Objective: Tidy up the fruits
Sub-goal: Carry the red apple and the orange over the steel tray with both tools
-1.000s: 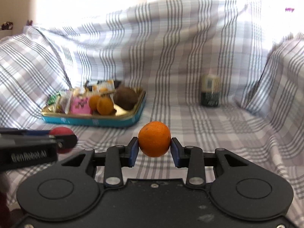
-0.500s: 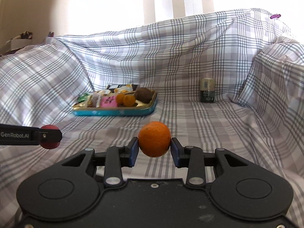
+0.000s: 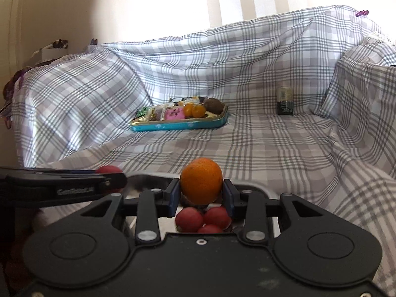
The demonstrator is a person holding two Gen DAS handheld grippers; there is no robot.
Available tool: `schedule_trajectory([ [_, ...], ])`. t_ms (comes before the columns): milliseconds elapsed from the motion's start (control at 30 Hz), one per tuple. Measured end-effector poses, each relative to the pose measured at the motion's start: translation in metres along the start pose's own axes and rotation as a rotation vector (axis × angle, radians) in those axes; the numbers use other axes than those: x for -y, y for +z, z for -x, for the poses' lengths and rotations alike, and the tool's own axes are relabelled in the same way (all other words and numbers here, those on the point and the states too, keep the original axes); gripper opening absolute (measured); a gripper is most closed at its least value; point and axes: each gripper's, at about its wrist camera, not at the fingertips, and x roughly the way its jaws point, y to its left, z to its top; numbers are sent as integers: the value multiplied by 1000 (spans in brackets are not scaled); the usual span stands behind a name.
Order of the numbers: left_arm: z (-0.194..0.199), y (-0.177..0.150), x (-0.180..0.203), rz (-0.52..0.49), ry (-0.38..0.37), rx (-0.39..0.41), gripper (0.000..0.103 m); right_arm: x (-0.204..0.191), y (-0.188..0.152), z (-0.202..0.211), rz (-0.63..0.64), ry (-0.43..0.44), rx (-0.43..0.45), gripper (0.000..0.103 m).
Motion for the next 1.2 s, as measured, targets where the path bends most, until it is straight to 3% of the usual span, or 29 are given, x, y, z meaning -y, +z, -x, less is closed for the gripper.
schedule_trajectory([
  [300,-4,-3,0,12,32,-11,50,-20,-14,-5,99,36,-36,38],
  [1200,-2,-5,9,-39,69,9,50,-17,-13,-5,63,36,-22,38],
])
